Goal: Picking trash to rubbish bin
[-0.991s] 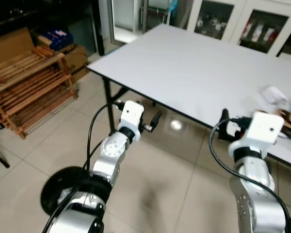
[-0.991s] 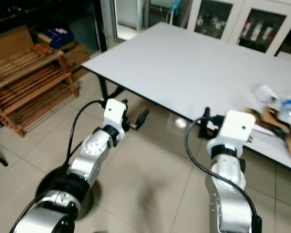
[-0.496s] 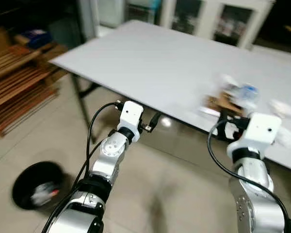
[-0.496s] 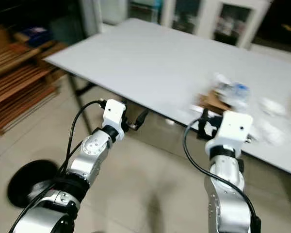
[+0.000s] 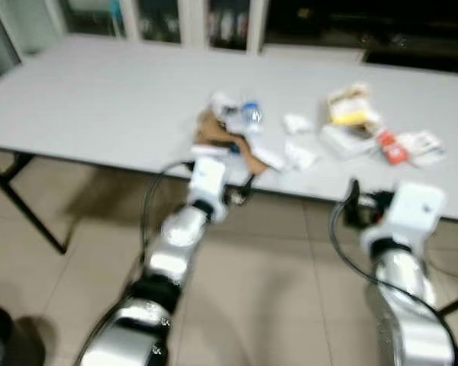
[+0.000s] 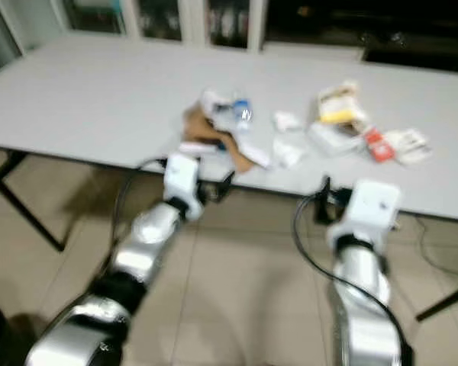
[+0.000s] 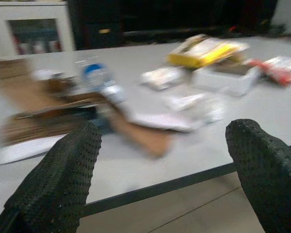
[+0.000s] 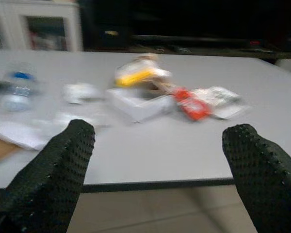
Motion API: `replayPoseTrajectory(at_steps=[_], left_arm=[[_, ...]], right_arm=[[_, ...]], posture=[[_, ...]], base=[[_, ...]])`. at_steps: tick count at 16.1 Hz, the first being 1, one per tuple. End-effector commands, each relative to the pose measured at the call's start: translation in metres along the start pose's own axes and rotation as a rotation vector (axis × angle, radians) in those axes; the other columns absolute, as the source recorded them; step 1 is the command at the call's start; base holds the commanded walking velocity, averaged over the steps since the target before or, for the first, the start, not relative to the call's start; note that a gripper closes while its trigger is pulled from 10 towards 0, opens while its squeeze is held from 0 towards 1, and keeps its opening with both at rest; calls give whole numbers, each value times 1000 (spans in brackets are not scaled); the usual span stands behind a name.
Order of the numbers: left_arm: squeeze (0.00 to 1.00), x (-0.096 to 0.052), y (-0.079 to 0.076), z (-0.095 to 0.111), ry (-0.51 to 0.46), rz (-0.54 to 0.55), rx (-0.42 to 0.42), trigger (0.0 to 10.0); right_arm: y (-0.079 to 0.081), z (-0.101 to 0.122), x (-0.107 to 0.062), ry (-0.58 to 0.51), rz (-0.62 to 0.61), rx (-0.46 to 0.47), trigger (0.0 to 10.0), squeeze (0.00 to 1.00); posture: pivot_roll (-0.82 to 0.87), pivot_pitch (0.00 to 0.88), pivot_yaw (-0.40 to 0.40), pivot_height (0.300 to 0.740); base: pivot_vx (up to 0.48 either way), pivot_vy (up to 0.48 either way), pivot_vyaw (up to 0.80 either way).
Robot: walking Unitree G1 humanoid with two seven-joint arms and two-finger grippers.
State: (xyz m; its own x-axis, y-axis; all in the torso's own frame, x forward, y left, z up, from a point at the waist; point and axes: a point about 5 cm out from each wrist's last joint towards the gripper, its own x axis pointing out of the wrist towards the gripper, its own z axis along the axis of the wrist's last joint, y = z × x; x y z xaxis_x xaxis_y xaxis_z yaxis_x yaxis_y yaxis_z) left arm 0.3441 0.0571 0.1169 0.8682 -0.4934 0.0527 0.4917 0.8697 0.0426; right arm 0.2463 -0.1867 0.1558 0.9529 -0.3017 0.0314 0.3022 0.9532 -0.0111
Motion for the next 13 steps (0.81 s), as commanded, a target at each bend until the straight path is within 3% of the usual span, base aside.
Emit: replayPoseTrajectory(at_steps=[1, 4, 13], left_arm=[[0, 0, 10, 3, 5, 27, 11, 10000], [0, 1, 11, 3, 12, 28, 2, 10000], [0, -1, 13, 2, 21, 23, 12, 10000]], right_arm=[[6, 5, 0, -25, 20, 8, 10000, 0], [6, 4, 0, -25, 18, 6, 10000, 0], [11, 2, 1, -22, 26, 30, 10000, 0]], posture=[[65, 59, -8, 740], [68, 60, -9, 740], [79, 66, 2, 740]], base=[[0, 0, 0], [0, 206, 0], [0, 480, 0]])
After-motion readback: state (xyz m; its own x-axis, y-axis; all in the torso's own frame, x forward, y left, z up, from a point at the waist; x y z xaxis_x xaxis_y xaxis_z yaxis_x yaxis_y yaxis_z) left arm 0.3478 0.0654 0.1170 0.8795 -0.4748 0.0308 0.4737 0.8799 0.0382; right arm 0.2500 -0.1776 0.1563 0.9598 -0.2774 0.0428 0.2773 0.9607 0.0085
